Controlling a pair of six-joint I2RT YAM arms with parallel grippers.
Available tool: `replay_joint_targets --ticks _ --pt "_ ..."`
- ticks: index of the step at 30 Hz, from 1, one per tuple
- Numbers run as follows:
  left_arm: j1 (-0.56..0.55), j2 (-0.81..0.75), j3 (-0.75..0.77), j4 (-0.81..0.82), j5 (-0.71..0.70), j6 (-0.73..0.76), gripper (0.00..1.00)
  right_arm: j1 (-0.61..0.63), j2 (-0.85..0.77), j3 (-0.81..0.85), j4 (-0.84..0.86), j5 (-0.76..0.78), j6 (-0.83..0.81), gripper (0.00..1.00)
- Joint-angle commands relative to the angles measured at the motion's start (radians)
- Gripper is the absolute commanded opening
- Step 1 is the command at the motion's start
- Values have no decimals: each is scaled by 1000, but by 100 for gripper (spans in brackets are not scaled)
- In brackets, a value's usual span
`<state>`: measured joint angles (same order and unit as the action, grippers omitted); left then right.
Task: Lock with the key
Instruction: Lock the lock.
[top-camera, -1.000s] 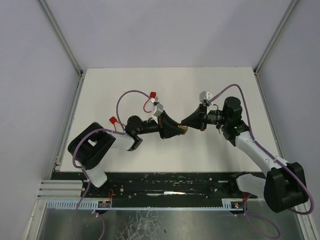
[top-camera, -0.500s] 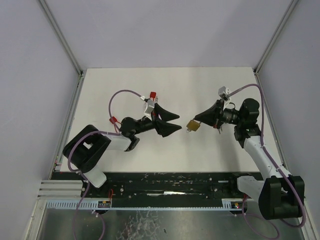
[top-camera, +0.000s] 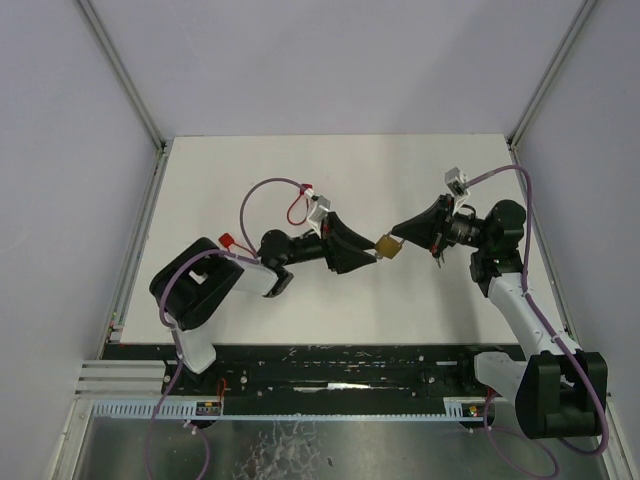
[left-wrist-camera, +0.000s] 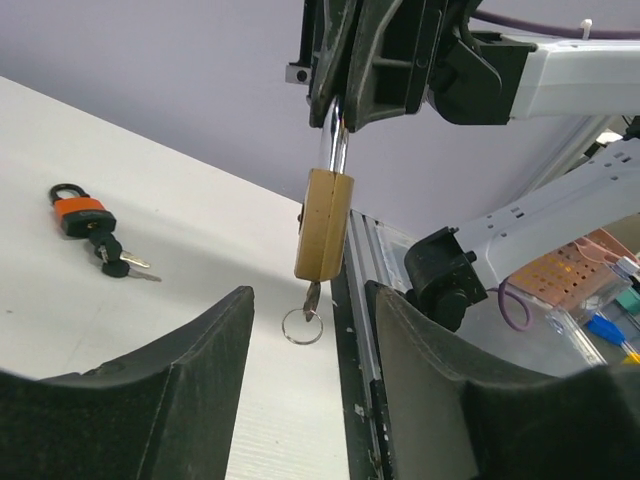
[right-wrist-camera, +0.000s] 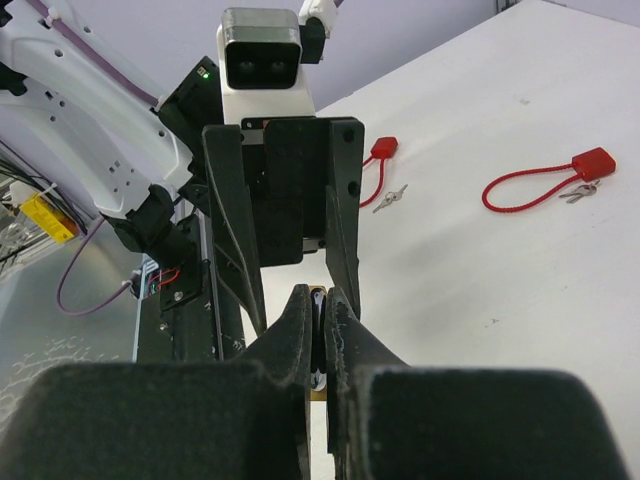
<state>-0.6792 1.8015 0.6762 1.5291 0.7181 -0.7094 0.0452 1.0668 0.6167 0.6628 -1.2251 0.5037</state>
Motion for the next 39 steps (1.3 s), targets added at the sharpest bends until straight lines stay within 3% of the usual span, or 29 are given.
replay_joint_targets --ticks 1,8,39 --pt "-17 31 44 73 47 -28 49 -4 -19 10 93 -25 42 0" --pt "-18 47 62 67 58 -41 35 -4 -18 7 98 -25 48 0" --pt "-41 72 115 -44 98 -5 25 -4 -22 4 110 -20 59 0"
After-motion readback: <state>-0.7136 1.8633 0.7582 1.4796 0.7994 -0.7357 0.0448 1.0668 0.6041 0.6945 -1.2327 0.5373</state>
